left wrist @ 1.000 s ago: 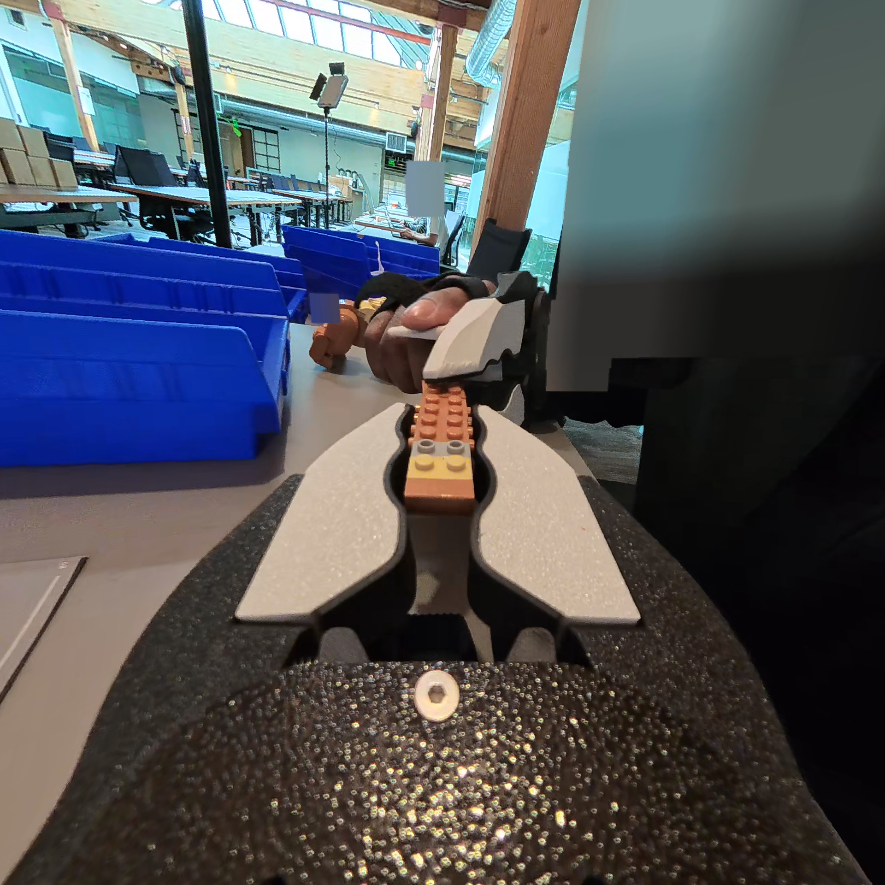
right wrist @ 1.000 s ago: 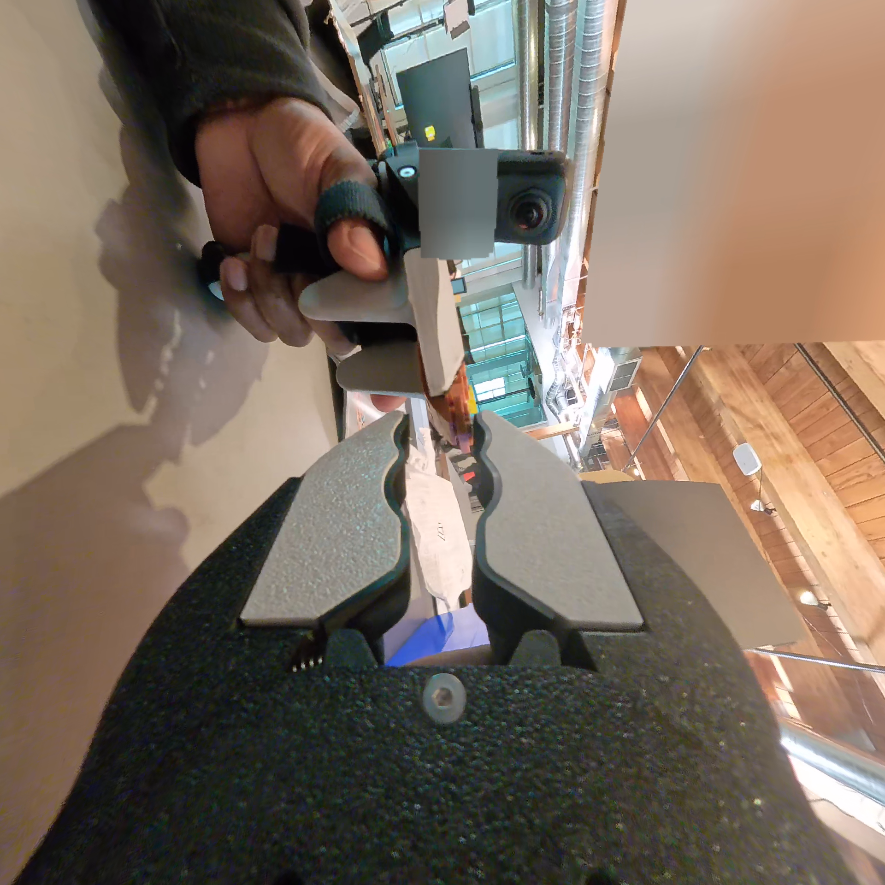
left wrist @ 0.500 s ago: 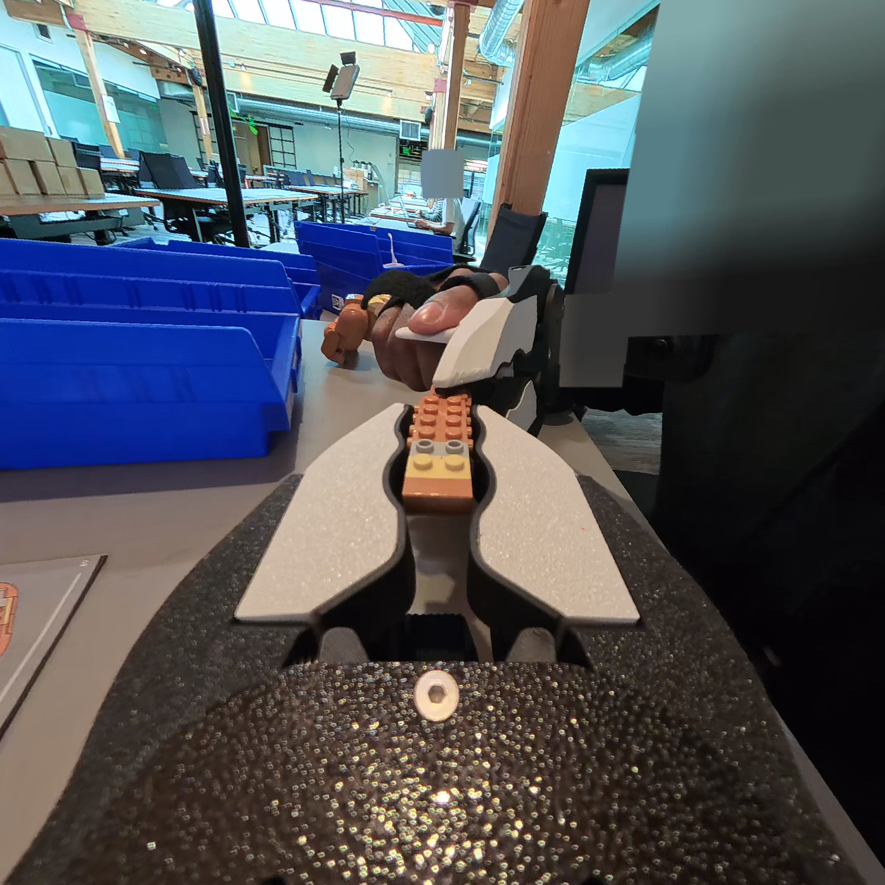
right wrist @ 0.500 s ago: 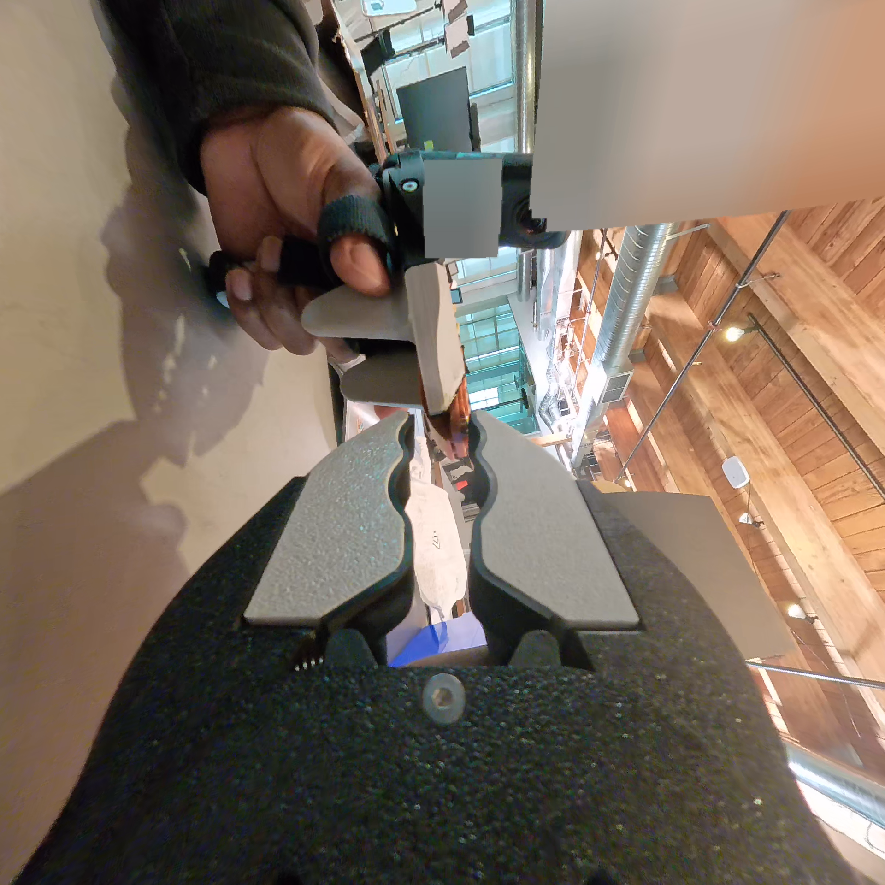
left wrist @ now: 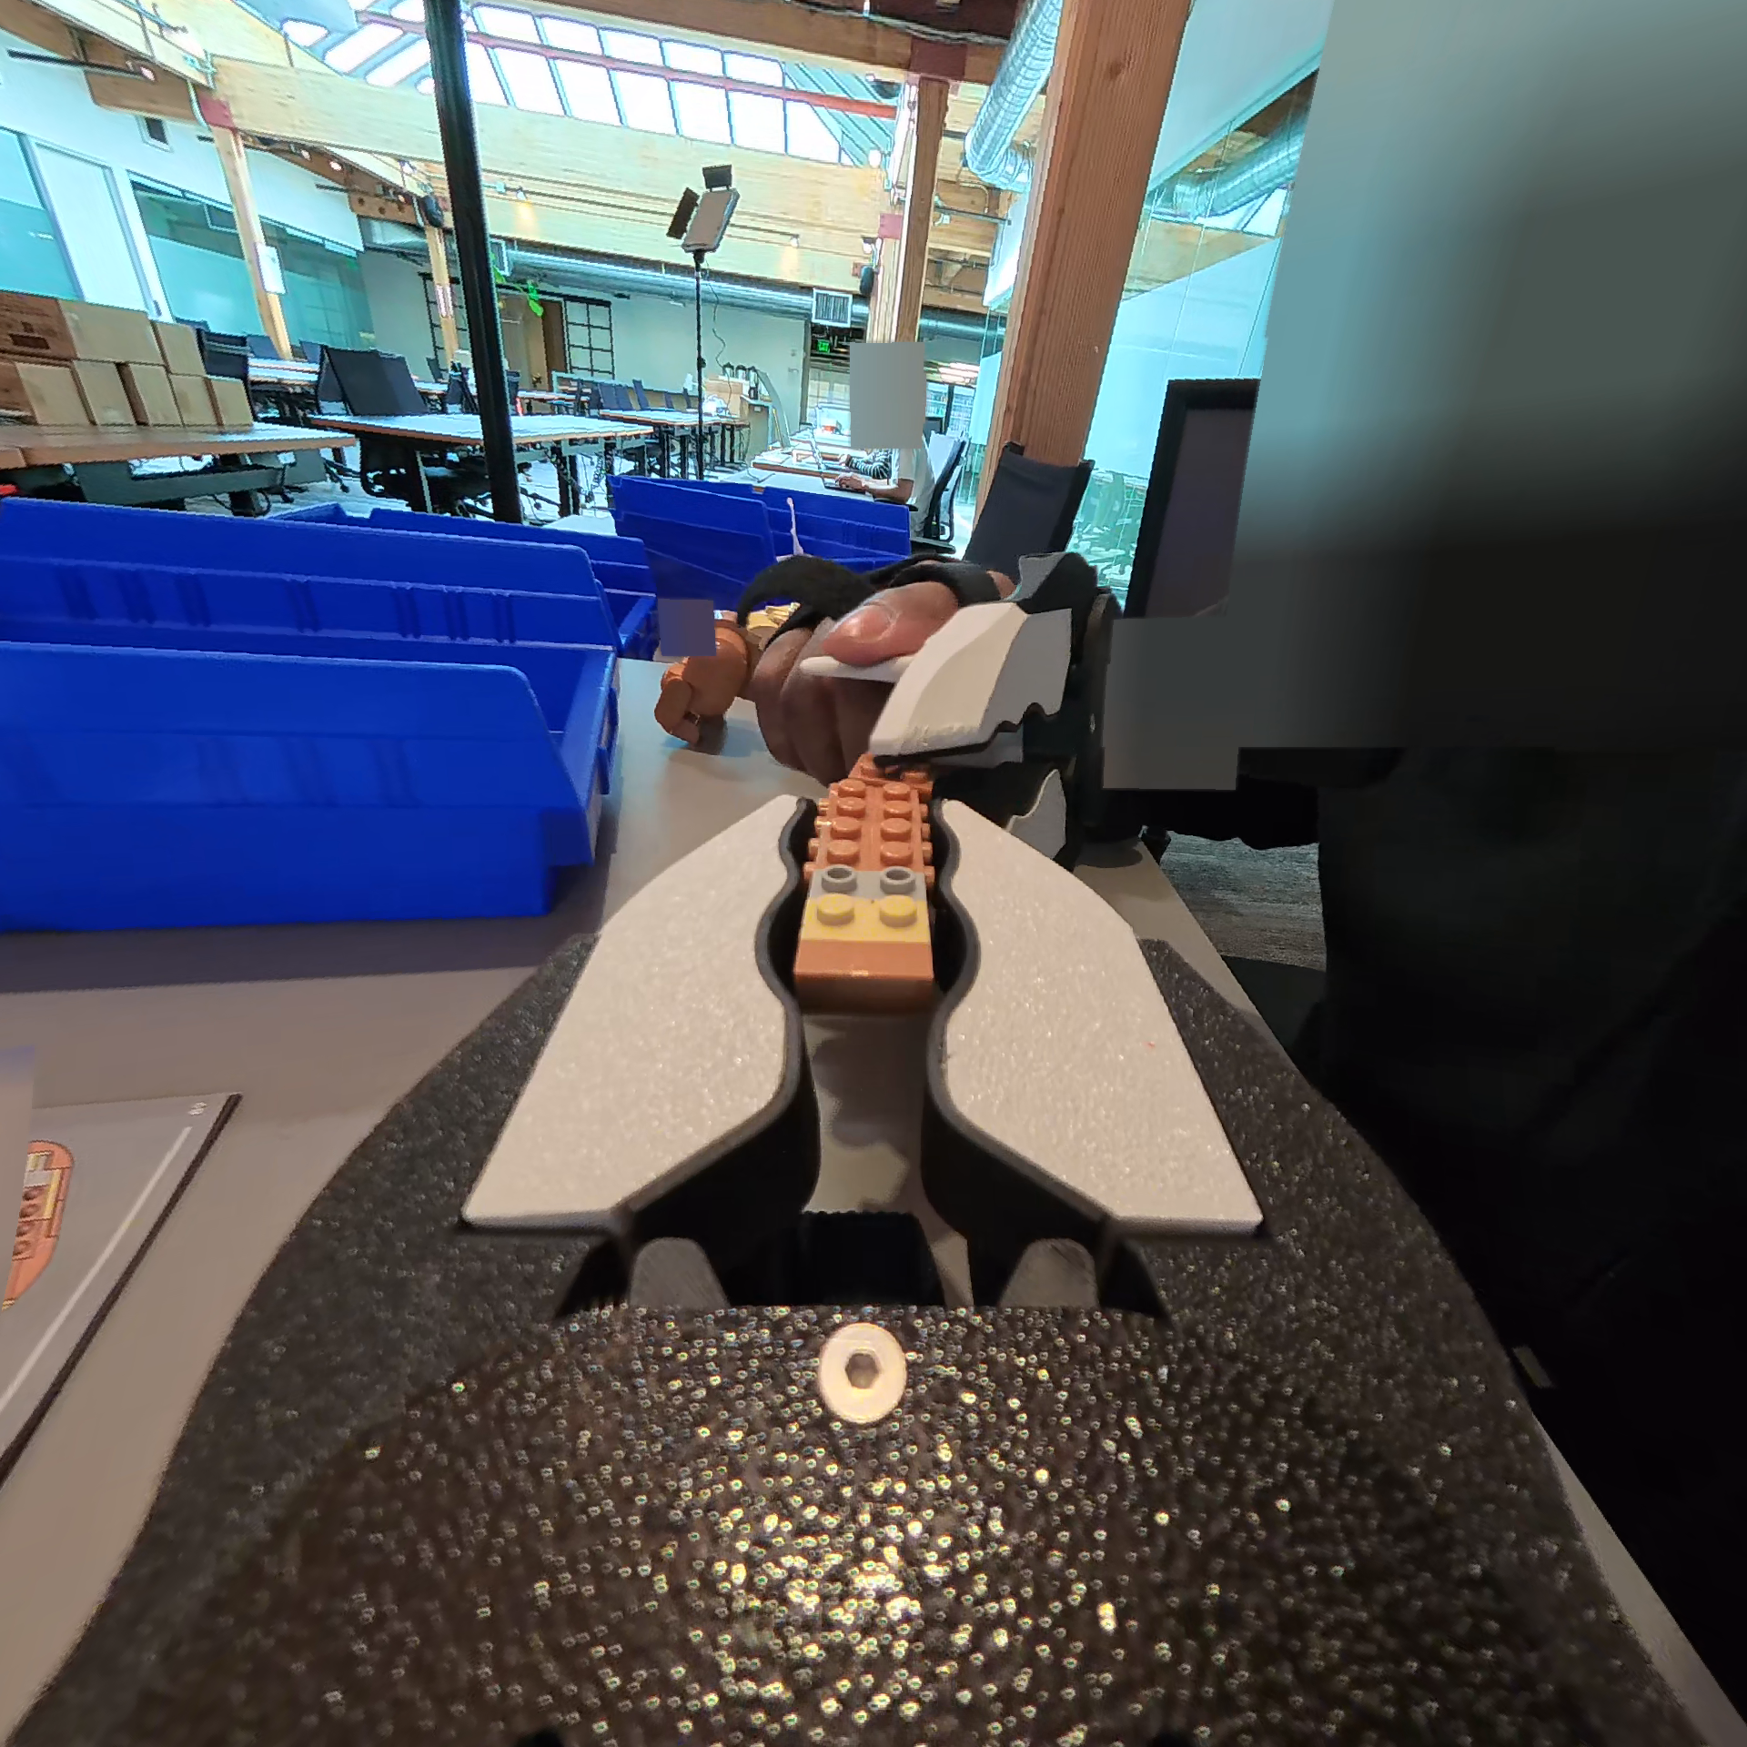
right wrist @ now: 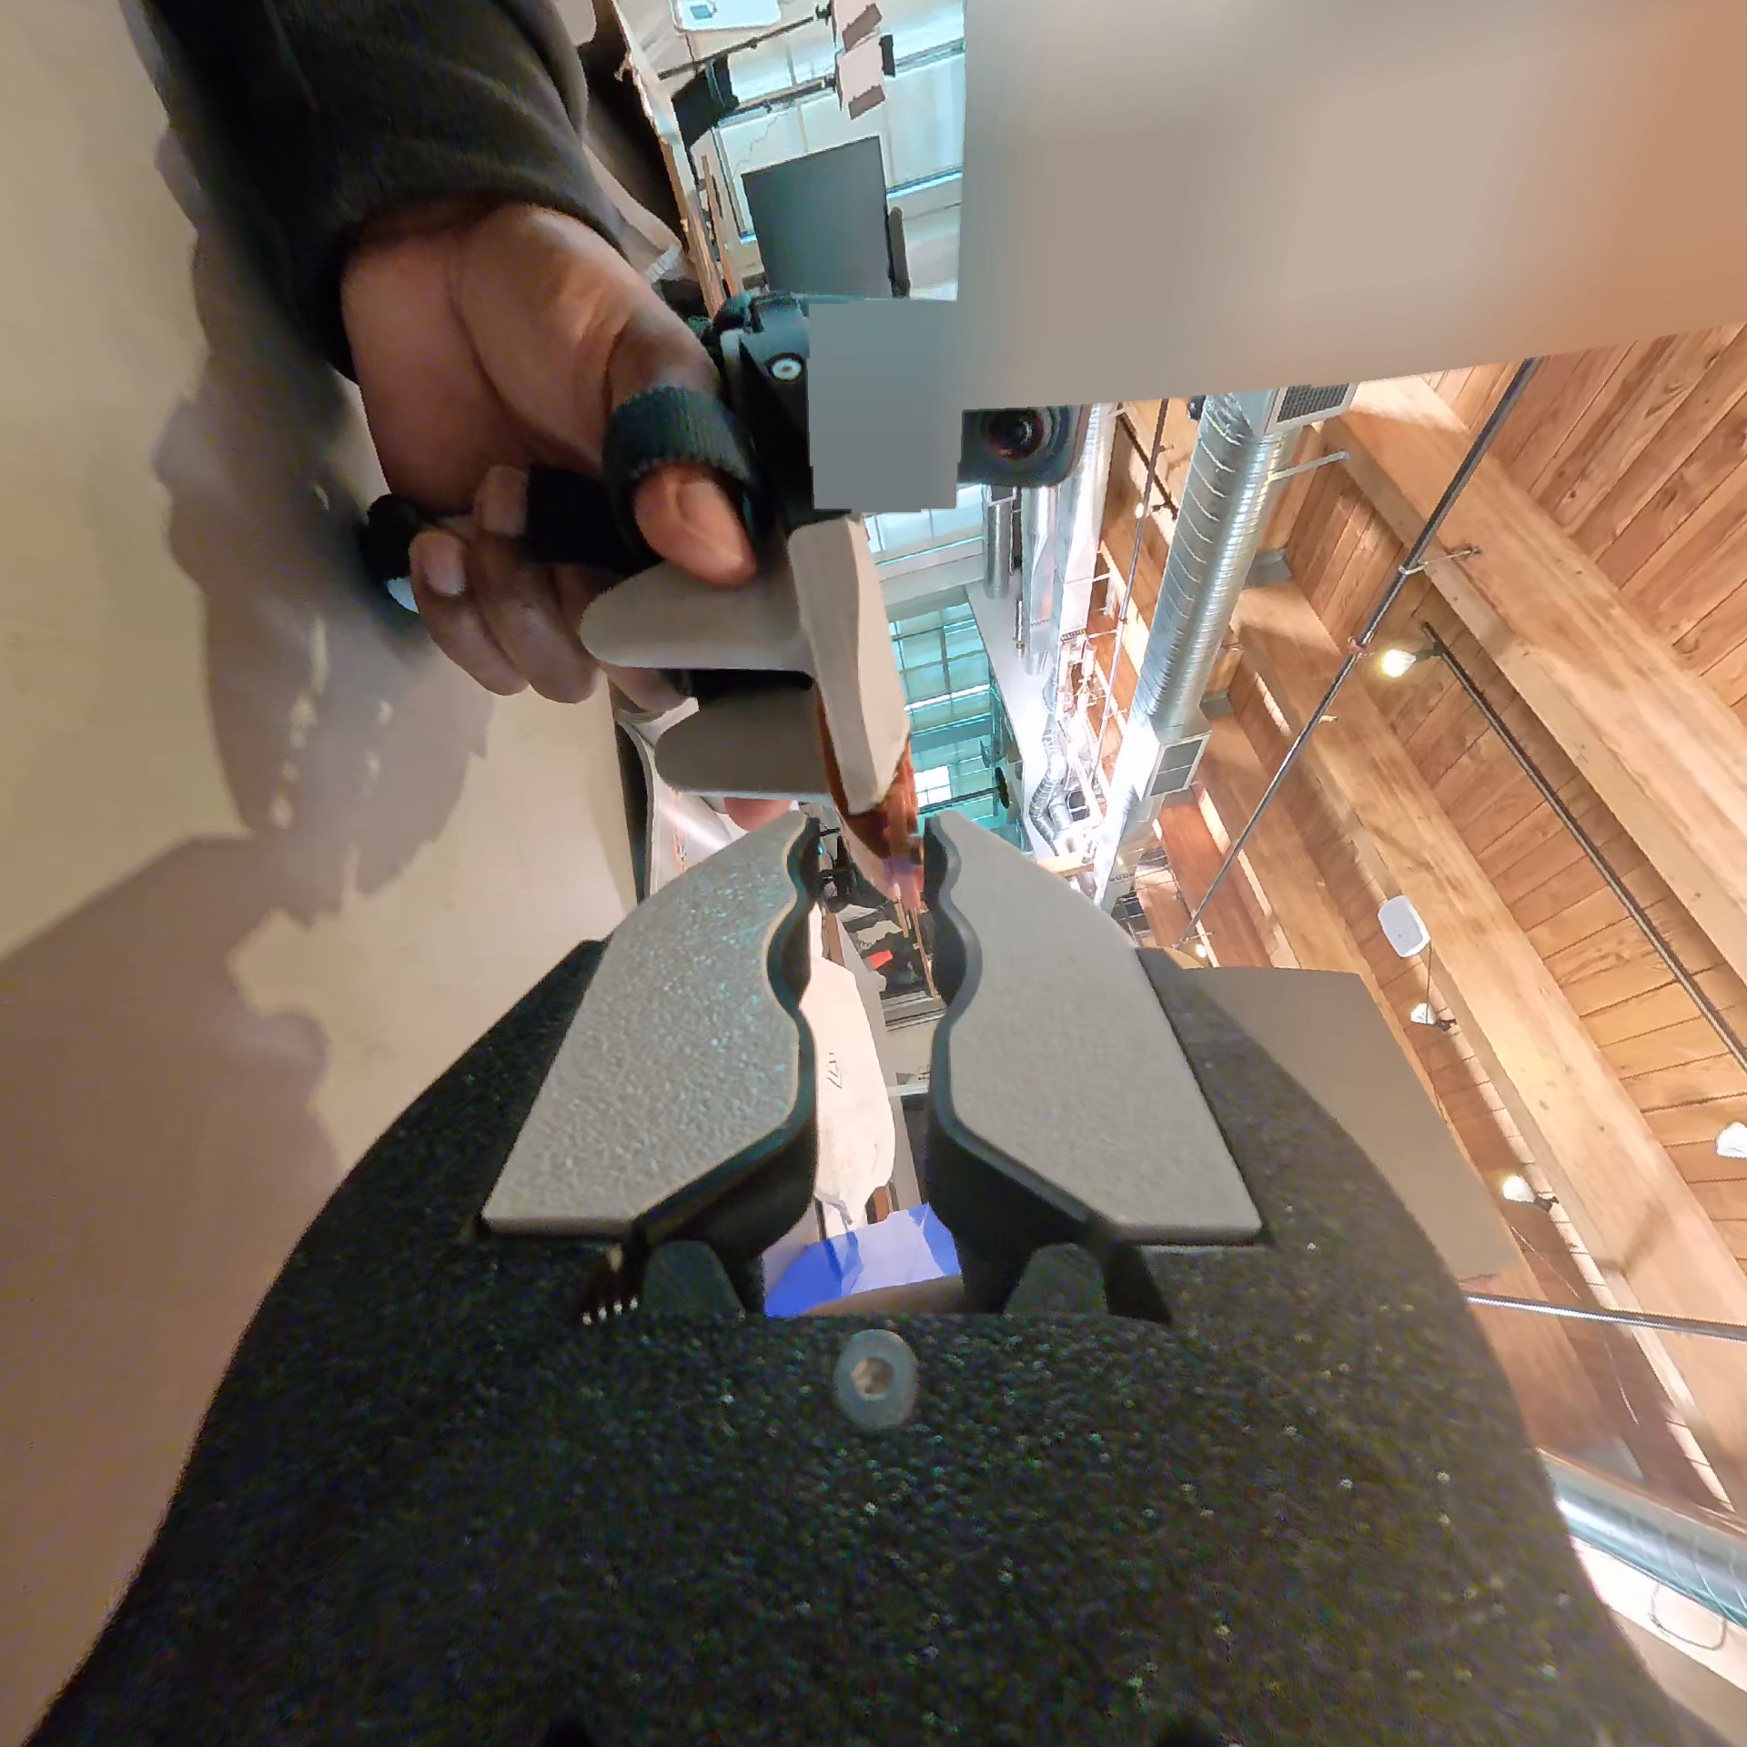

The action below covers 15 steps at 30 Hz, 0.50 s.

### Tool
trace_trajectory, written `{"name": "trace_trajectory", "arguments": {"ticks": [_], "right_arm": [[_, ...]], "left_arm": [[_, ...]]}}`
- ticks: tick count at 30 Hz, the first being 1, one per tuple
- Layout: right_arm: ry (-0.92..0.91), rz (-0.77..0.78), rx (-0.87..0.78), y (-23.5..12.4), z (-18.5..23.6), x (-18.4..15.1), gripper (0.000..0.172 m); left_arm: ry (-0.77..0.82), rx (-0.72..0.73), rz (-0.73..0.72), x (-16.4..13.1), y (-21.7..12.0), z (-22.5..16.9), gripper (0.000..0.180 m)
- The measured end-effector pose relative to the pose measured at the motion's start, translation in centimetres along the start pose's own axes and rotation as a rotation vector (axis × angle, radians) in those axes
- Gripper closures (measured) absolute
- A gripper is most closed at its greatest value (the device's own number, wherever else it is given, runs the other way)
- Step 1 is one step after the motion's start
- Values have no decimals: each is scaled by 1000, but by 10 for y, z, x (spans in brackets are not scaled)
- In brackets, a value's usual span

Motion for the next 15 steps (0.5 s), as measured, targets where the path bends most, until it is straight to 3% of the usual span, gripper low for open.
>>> {"name": "trace_trajectory", "arguments": {"ticks": [15], "right_arm": [[69,15,2,2,-3,-3,150]], "left_arm": [[-8,-6,4,0,0,1,159]]}}
Point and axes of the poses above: each gripper's, where its closed fingertips meet, y out along the fingers, x out of its top, z = x × y across the jaws, the point moved 9 cm from there along -y, back along the fingers, and after that the axes turned 8 degrees about x, right-handed, at the moved point
